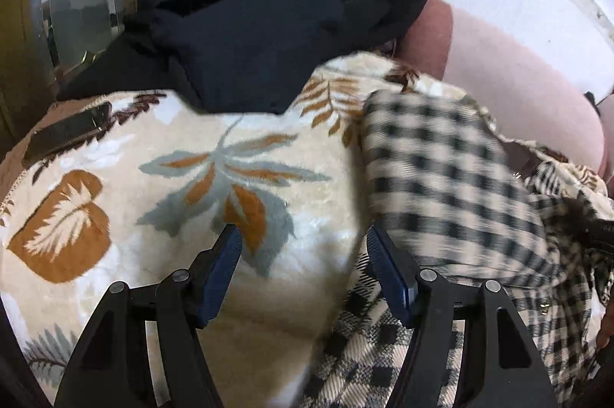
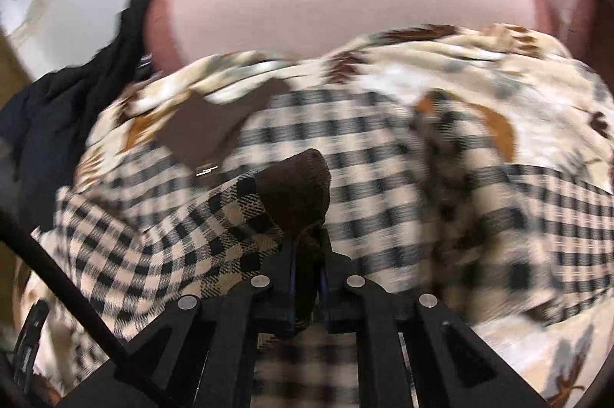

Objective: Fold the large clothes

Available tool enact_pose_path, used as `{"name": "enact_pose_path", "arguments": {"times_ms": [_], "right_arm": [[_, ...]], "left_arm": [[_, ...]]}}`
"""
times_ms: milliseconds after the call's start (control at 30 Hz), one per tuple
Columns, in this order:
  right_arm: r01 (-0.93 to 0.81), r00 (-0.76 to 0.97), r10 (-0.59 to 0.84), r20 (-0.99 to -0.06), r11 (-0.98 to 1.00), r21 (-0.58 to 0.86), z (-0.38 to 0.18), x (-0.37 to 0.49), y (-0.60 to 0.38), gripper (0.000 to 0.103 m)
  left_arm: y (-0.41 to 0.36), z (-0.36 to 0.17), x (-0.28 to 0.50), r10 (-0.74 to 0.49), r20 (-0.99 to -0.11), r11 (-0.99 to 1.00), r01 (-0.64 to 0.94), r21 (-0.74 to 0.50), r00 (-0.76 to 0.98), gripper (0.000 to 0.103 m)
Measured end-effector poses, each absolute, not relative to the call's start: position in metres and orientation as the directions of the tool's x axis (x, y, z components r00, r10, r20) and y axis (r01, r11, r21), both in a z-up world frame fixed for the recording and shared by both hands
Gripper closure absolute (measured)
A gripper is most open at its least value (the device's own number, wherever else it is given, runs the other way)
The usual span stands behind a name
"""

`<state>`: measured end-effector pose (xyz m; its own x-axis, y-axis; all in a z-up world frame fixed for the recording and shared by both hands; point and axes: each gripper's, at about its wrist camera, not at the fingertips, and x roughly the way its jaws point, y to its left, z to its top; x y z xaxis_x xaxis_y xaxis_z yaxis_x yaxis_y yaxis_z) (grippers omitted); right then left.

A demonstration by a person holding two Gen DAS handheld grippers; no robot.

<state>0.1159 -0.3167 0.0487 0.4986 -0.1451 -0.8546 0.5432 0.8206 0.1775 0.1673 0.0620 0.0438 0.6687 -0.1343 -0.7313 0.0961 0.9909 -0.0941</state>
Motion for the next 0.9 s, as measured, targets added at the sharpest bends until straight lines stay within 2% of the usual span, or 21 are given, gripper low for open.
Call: {"name": "enact_pose_path", "arguments": {"times_ms": [100,200,300,333,367,467,533,700,800,900], "right_arm": [[0.572,0.466,-0.146,-0.873,0.802,0.171,0.033,0.113,-0.33,0.092],[0.604,0.461,-0.153,-0.874,0.776,0.183,0.026,0.108,-0.34,0.091],[0.603,0.443,-0.191,-0.876,0.786,0.133,0.032,0.104,-0.34,0.086],[0.607,0.436,-0.22,-0.873,0.787,0.105,0.037,0.102,-0.337,0.08],[0.622,0.428,-0.262,-0.865,0.779,0.073,0.044,0.097,-0.336,0.07],[0.665,0.491,-0.389,-0.78,0.746,0.046,0.082,0.071,-0.323,0.052],[0.644,0.532,-0.396,-0.749,0.763,0.055,0.097,0.067,-0.312,0.049],[0.342,0.523,-0.173,-0.835,0.939,0.019,0.083,0.131,-0.264,0.048],[0.153,0.456,-0.166,-0.875,0.982,-0.106,0.06,0.168,-0.232,0.048],[0.04,0.413,-0.168,-0.895,0.985,-0.167,0.038,0.193,-0.22,0.048]], "left_arm": [[0.059,0.036,0.174,-0.143,-0.75,0.99,0.095,-0.107,0.646,0.036],[0.055,0.025,0.182,-0.099,-0.779,0.995,0.073,-0.068,0.62,0.036],[0.055,0.017,0.186,-0.09,-0.799,0.996,0.072,-0.059,0.595,0.036],[0.056,0.018,0.185,-0.092,-0.798,0.995,0.074,-0.06,0.595,0.036],[0.056,0.019,0.184,-0.094,-0.797,0.995,0.076,-0.061,0.596,0.036],[0.06,0.03,0.177,-0.127,-0.782,0.992,0.082,-0.097,0.61,0.036],[0.059,0.037,0.177,-0.146,-0.765,0.989,0.089,-0.116,0.627,0.036],[0.048,0.03,0.192,-0.152,-0.766,0.988,0.104,-0.111,0.624,0.037],[0.043,0.014,0.203,-0.141,-0.805,0.989,0.116,-0.091,0.577,0.044],[0.04,0.01,0.203,-0.125,-0.801,0.99,0.121,-0.066,0.586,0.044]]}}
